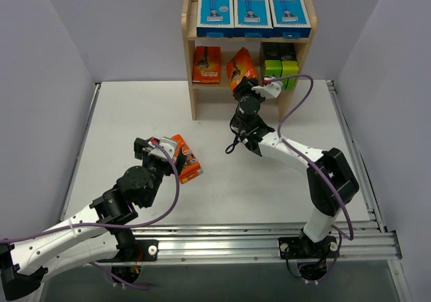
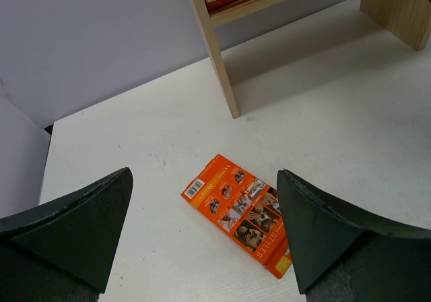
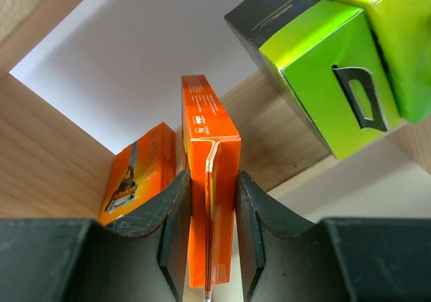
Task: Place and organize the shaving razors onto the shelf
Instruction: Place the shaving razor onto shelf
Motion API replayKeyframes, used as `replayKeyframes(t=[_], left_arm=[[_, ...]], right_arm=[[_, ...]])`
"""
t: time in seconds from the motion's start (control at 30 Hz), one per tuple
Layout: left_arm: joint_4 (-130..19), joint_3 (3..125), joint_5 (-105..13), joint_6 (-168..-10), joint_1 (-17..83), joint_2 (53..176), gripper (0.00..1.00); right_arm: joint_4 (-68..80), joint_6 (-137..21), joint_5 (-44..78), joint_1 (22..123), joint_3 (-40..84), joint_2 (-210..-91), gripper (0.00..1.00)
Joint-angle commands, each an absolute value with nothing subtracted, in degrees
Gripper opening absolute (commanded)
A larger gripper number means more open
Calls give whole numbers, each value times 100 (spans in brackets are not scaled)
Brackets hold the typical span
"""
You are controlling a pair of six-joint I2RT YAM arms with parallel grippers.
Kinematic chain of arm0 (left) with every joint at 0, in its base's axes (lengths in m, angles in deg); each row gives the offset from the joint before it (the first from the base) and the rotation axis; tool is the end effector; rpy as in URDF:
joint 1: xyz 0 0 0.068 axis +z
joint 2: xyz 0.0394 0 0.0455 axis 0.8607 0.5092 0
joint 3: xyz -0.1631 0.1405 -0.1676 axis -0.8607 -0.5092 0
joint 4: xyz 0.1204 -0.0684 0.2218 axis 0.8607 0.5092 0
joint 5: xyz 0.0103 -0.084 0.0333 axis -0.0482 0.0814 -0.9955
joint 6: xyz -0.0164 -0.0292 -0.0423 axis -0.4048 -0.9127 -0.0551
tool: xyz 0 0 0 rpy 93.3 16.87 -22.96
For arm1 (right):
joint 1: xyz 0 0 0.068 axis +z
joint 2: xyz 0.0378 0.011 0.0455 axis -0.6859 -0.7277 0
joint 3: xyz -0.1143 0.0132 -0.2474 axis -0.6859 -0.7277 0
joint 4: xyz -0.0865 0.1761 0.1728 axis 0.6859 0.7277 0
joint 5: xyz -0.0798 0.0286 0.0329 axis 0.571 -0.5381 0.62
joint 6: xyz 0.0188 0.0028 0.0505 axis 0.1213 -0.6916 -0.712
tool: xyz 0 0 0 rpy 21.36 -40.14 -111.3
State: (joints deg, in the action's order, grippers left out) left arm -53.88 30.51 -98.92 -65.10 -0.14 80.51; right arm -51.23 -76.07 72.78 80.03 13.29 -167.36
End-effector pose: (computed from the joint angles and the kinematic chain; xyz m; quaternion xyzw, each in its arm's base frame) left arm 0.1065 -0.1319 0.3348 0.1758 0.6919 -0.0092 0.7002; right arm 0.3243 0.2090 0.3421 0.2906 0.5210 0.2082 0.7751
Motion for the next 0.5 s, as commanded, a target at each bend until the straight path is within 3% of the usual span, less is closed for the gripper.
replayKeyframes(t=[0.0,0.47], left_arm=[[-5734,3038,-9835,-6487,-37,8045,97],[-5743,3029,-9817,-6443,-29,8115,97]], right_arm=[[-5453,-7685,7353,7960,1739,-16824,0],[-5137,-8202,7186,7828,2117,-17352,1]])
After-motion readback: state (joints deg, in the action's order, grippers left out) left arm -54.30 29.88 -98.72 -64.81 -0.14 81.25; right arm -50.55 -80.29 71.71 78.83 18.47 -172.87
